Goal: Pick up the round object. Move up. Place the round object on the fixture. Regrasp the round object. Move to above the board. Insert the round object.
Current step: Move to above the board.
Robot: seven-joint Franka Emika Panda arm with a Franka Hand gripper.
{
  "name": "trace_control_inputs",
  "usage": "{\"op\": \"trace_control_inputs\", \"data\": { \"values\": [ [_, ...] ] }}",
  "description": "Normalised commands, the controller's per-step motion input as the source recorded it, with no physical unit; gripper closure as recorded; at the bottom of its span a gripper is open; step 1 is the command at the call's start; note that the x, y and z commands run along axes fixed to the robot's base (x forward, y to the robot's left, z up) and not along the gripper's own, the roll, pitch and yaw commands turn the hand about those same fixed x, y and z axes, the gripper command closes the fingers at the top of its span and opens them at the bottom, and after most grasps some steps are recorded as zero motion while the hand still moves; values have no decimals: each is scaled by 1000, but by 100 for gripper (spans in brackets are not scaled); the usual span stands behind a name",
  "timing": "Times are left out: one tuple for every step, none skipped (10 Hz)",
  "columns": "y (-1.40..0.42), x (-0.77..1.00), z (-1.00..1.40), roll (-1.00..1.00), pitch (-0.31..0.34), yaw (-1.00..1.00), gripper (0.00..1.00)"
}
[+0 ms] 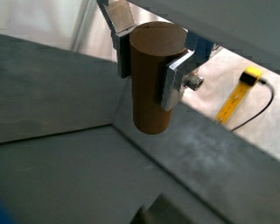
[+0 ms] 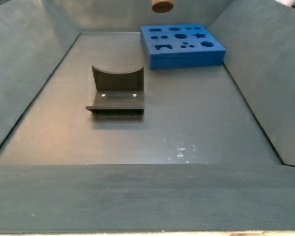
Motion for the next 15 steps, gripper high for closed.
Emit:
{"op": "trace_control_inputs", "data": {
  "values": [
    [-1000,-68,-211,-1000,3,-25,100],
    [-1000,-54,-206,-1000,6,-22,100],
    [-1000,-47,-209,-1000,10,-19,100],
    [-955,-20,-202,-1000,17,-17,100],
    [-602,10,-122,-1000,22,-15,100],
    [-361,18,-70,-1000,26,-12,100],
    [-247,13,-46,-1000,31,-15,100],
    [-108,0,-22,-1000,26,-13,100],
    [-49,-15,-12,-1000,15,-13,100],
    [-4,-38,8,-1000,8,-8,100],
    [9,-42,9,-1000,2,-11,100],
    [27,-50,8,-1000,-14,-10,100],
    [34,-54,12,-1000,-28,-12,100],
    [36,-55,10,-910,-52,-4,100],
    [31,-51,9,-704,-57,-7,100]
  ]
}}
